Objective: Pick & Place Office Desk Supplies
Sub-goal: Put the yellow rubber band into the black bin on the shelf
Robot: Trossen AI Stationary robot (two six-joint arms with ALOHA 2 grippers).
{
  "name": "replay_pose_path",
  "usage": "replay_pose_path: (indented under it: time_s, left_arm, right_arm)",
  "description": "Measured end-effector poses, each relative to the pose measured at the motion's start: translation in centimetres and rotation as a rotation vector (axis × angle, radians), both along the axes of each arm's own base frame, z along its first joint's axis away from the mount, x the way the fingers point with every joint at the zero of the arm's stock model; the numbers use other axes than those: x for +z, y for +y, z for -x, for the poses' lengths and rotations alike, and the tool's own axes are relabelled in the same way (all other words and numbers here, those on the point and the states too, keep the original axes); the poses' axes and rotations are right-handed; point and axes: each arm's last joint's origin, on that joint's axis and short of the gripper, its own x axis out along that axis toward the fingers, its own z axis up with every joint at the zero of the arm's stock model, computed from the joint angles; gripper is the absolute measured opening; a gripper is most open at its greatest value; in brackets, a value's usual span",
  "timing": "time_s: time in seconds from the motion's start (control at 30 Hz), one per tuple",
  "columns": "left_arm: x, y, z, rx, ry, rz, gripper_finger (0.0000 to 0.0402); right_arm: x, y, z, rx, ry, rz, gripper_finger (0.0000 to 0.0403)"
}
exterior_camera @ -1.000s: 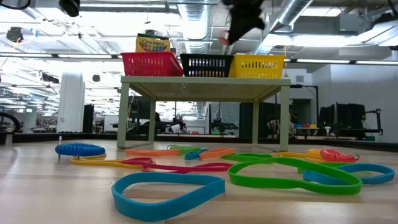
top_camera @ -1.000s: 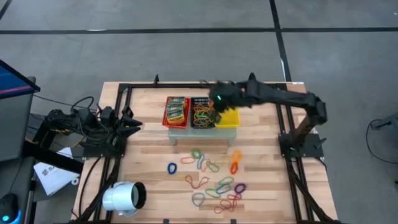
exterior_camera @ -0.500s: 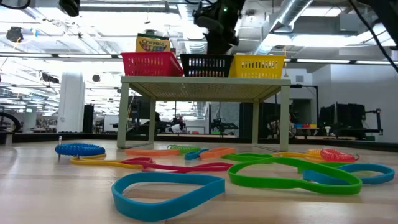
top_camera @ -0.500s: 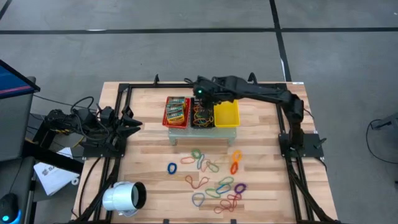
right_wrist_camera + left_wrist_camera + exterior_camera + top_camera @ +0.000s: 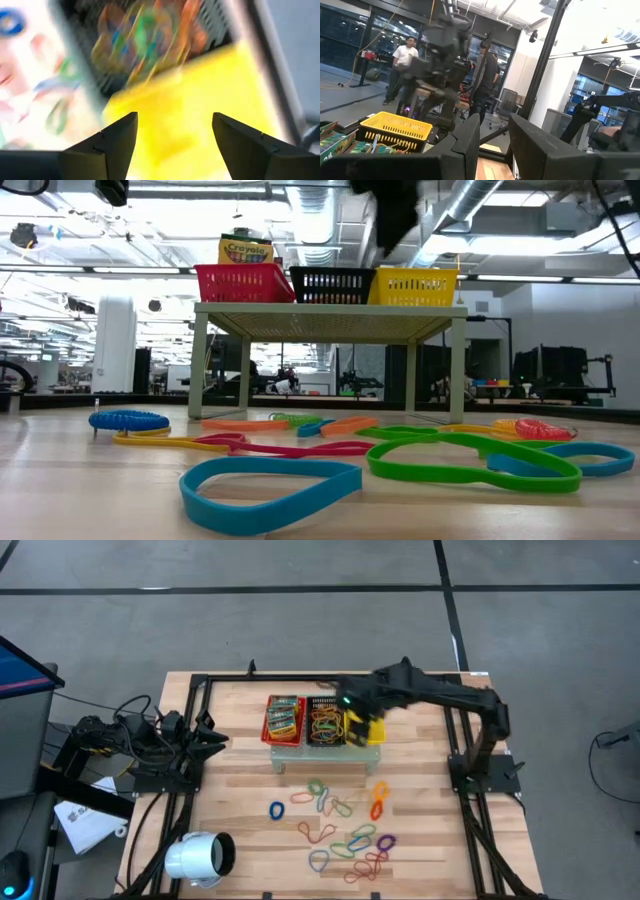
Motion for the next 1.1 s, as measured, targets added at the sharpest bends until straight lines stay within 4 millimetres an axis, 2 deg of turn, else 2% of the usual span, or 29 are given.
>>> replay_pose_path:
  time_s: [0.13, 0.27, 0.4, 0.5, 0.6, 0.7, 0.8, 0.93, 1.1]
  left_arm:
    - [0.0, 0.0, 0.0, 0.000, 0.000, 0.001, 0.0099]
    - [0.0, 0.0, 0.0, 0.001, 0.000, -0.005, 0.0099]
    - [0.0, 0.0, 0.0, 0.001, 0.000, -0.006, 0.0099]
    - [0.0, 0.0, 0.0, 0.001, -0.001, -0.006, 0.0099]
    - [0.0, 0.0, 0.0, 0.002, -0.002, -0.007, 0.0099]
    - [0.0, 0.0, 0.0, 0.002, -0.002, -0.007, 0.0099]
    - [0.0, 0.0, 0.0, 0.002, -0.002, -0.006, 0.0099]
    - [0.0, 0.0, 0.0, 0.002, -0.002, -0.006, 0.0099]
    - [0.0, 0.0, 0.0, 0.002, -0.003, -0.006, 0.0099]
  right_arm:
    - [1.1, 4.7, 3.3, -0.070, 0.030, -0.038, 0.0255]
    - [0.3, 10.0, 6.9, -0.079, -0.037, -0.033, 0.0255]
    - [-3.5, 14.2, 10.4, -0.175, -0.068, -0.043, 0.0255]
    - [-7.1, 16.1, 12.0, -0.226, -0.094, -0.081, 0.0255]
    - [-10.6, 16.6, 12.7, -0.291, -0.086, -0.086, 0.0255]
    - [-13.5, 16.2, 12.8, -0.384, -0.111, -0.100, 0.0255]
    - [-15.9, 16.0, 12.3, -0.407, -0.158, -0.140, 0.0255]
    - [-18.1, 16.0, 10.4, -0.312, -0.269, -0.201, 0.0255]
    - [-20.7, 15.6, 7.2, -0.210, -0.300, -0.175, 0.0255]
